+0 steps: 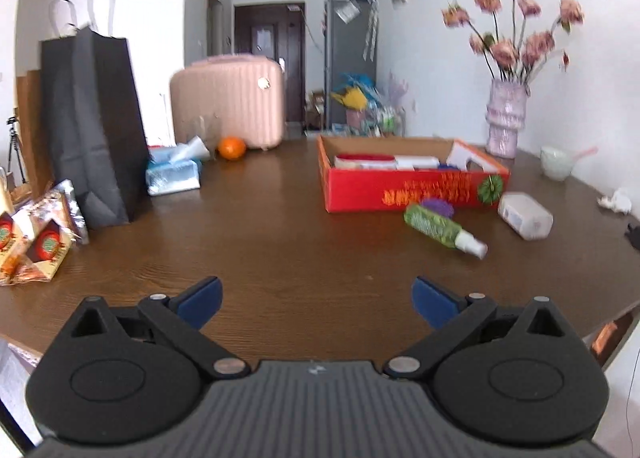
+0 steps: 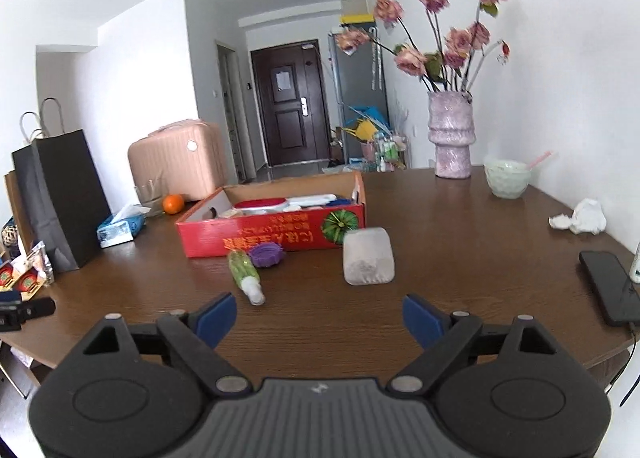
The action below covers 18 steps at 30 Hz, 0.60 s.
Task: Organize rigid objects
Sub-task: 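Lift both tools out of the box toward the frosted container, then grasp the frosted plastic container with right tool while left tool closes on it too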
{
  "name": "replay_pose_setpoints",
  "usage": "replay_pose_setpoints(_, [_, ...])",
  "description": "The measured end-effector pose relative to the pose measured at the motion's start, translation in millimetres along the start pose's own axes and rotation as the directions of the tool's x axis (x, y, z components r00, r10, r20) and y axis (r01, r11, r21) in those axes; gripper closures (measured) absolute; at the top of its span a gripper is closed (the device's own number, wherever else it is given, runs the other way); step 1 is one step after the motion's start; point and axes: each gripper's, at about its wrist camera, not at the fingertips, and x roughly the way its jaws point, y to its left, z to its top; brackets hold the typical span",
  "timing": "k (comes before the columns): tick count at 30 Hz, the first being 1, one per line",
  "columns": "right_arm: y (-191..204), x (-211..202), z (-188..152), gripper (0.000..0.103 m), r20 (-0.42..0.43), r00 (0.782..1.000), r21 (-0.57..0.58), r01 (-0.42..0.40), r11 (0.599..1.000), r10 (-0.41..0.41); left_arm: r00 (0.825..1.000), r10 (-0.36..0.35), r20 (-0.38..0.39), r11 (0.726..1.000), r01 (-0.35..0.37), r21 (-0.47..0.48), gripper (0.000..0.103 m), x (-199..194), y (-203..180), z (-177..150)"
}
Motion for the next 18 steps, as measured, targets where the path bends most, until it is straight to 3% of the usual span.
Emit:
replay_pose_setpoints(11, [-29.7,59.7,2.8,0.021,-0.075,0.997,0.014,0.031,0.999,-0.029,0.993,-0.070,-0.094,0.997,0.074,0.035,0.000,78.3,-46.7,13.2])
replay_pose_setpoints(18, [-37.9,129.1,17.8,0.021,-0.129,0.991,-0.056,0.035,0.998,-0.042,0.981,-0.143,-0.134,0.987,0.151,0.053,0.000,124.4,-81.8,22.6])
